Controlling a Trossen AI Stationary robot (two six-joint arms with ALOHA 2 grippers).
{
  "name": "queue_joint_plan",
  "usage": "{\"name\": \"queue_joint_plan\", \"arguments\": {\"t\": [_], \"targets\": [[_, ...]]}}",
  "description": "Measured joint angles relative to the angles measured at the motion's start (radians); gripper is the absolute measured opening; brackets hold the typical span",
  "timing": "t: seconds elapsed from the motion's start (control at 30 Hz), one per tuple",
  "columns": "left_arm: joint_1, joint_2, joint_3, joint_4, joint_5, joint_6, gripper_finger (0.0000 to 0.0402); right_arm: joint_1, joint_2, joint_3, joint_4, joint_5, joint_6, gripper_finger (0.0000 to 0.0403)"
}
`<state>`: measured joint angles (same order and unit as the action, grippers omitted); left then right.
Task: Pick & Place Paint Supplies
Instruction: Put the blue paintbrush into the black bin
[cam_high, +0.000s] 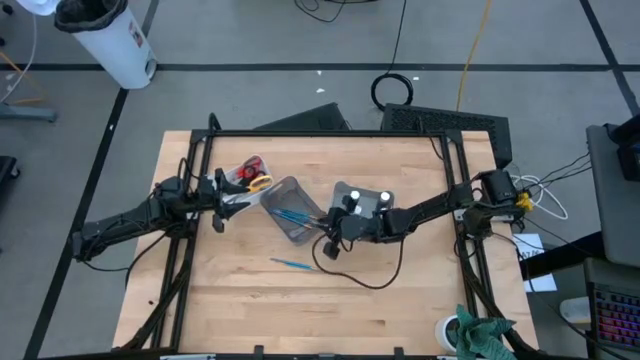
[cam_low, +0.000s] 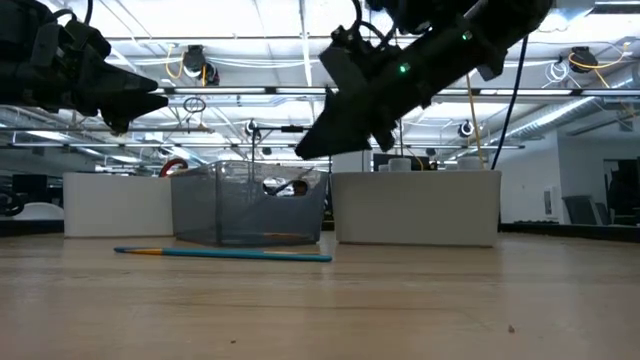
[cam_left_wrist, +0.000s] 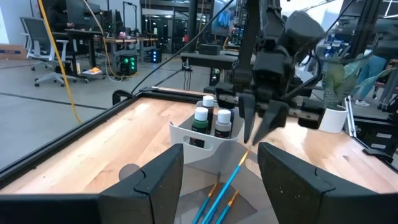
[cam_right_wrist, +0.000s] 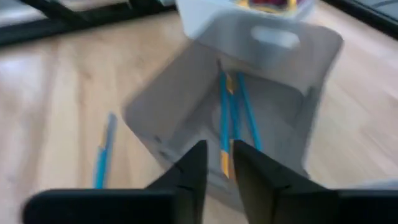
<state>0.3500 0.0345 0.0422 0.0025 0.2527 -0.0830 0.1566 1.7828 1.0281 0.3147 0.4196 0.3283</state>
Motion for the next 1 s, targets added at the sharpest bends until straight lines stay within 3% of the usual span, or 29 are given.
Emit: {"name": "queue_joint_plan", "arguments": {"t": [0.2,0.4,0.57,0.8,1.0], "targets": [[0.000,0.000,0.000,0.001,0.000,0.000,0.0214,0.003,-0.001,-0.001,0.051,-0.066,-0.001,0.0135],[0.000,0.000,0.000,0.001,0.000,-0.001,0.0214,0.041,-0.011,-0.001,0.118,-0.241,-0.004,0.0191],[0.000,0.000,0.000,0.001,0.000,0.000,0.0214,0.129,0.000,-0.001,0.165,-0.310,-0.038,0.0200],[0.000,0.000,0.000,0.001,0.000,0.000,0.0214,0.263,0.153,0.009,0.198,-0.164,-0.067,0.0190],[0.000,0.000,0.000,0.000,0.000,0.000,0.0214,0.248,0.244,0.047,0.044,-0.156,-0.032,0.0169]]}}
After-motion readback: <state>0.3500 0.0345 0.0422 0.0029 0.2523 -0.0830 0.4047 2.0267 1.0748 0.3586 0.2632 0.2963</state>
